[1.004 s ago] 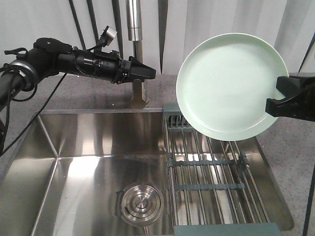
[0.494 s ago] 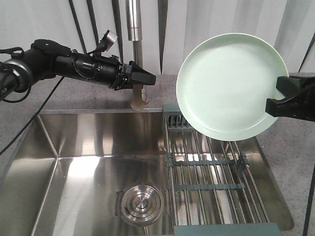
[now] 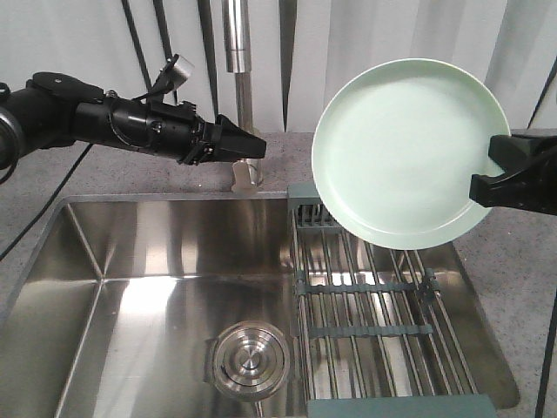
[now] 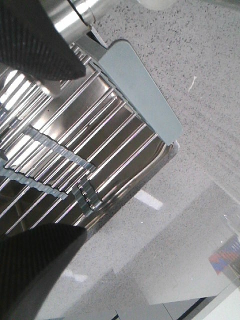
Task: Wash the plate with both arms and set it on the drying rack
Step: 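Raise the left arm and extend its gripper over the sink near the faucet, then swing the plate over the sink with the right gripper, tilting it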
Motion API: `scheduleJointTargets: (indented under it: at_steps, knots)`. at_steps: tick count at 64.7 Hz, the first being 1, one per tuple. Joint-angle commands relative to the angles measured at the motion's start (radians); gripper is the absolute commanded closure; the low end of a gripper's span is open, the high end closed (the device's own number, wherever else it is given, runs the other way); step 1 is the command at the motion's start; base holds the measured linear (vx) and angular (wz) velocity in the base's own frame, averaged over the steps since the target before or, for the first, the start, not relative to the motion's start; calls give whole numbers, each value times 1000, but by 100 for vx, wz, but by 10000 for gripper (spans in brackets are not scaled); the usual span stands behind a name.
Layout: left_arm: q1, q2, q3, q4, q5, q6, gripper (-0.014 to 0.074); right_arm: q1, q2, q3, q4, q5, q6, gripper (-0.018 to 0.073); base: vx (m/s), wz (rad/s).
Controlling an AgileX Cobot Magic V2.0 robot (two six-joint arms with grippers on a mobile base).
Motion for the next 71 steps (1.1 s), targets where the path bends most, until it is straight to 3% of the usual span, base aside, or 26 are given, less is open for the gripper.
scheduleJointTargets:
  at_steps: [1,9,21,42,53,71]
  knots:
    - [-4,-100,3,-23,144,1,44,-3,-17,-28,9,-74,-8,564,0,0]
    - [37,-169,68,-28,144,59,44,-3,-17,-28,9,-74,-8,564,0,0]
    - [165,-266,214,-85,144,118,44,-3,-17,-28,9,-74,-8,564,0,0]
    - [355,-410,474,-53,144,189,44,-3,-17,-28,9,-74,-8,564,0,0]
    - [405,-441,561,-79,144,216,44,-3,-17,-28,9,-74,-8,564,0,0]
    - [408,-441,561,-36,143,212,44,-3,-17,-28,9,-65,-8,564,0,0]
